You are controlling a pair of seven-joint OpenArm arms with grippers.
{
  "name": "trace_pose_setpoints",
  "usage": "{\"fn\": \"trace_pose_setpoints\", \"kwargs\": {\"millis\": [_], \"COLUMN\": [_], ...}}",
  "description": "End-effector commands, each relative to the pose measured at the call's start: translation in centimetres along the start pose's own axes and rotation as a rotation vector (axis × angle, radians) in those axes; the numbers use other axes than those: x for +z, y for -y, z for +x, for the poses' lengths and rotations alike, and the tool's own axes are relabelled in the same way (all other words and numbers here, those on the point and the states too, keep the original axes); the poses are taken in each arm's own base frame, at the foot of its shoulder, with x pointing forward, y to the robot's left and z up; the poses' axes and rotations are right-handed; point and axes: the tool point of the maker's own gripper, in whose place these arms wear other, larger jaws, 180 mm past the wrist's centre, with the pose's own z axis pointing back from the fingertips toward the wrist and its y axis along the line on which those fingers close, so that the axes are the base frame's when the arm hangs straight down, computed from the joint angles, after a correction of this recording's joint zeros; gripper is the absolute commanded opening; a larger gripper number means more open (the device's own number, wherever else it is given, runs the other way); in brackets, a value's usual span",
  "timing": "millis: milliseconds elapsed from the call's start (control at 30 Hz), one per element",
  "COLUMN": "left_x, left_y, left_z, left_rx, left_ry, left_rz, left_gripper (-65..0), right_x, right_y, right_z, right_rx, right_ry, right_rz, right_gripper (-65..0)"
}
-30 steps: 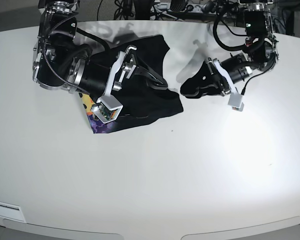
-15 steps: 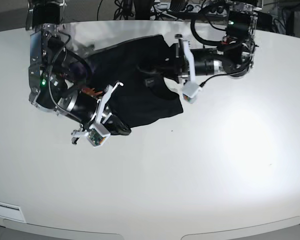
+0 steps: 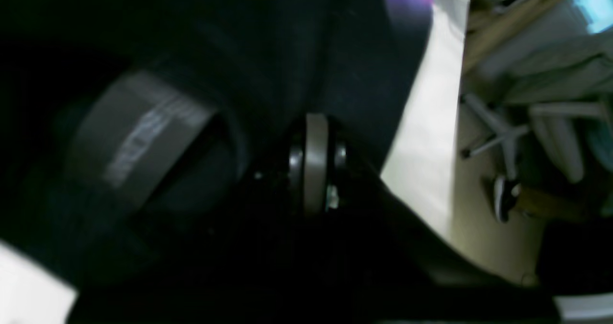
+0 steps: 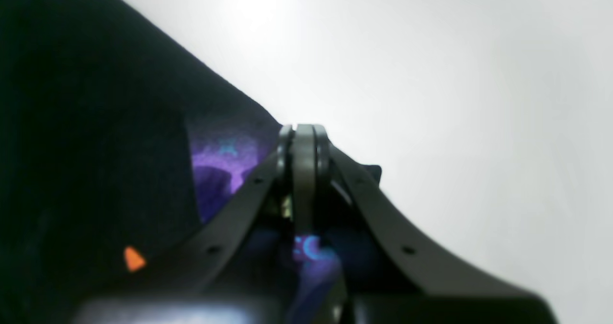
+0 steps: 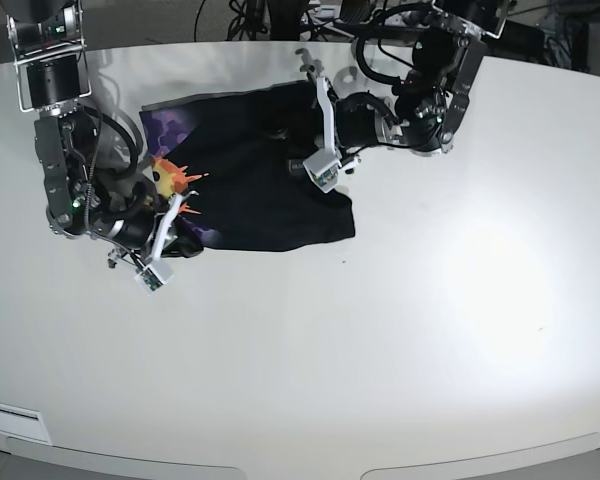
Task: Fold the T-shirt properly
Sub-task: 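Flip the bundle over with both grippers, exposing the printed graphic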
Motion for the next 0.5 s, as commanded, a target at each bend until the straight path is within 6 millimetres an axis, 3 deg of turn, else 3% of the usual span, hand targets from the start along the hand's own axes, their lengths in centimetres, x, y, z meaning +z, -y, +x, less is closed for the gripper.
{"fn": "trace_pose_setpoints", "kwargs": {"millis": [0,133,267,367,467], "left_x": [1.4,4.0,5.5,5.3,4.1], "left_y": [-3.8,-9.7,-14.3,-16.3,-16.7], "left_z": [-2.4,-3.4,-1.2,2.0,3.7], "left_rx": [-0.028,0.005,-0.034,-0.071,-0.112], "left_ry": [-0.146,-0.184,-0.113,0.009,0.084], "left_rz": [0.119,0.233,0.339,0.373,0.366], "left_gripper": [-65.0,-65.0,-65.0,-65.0,-65.0], "right_x": [1.1,3.5,6.1,7.2,7.2], "right_y": [0.4,-0.9,-2.7,-4.5,-7.4], "right_z": [0.0,-4.5,-7.1,-7.8,-8.1], "right_rx": [0.013,-0.061,-0.158,-0.223,-0.307], "right_ry": [-0.004,-0.044,-0.017,0.024,0.074], "right_rz": [-0.012,-0.041,-0.077,-0.103,-0.099], "right_gripper": [-65.0,-65.0,-65.0,-65.0,-65.0]}}
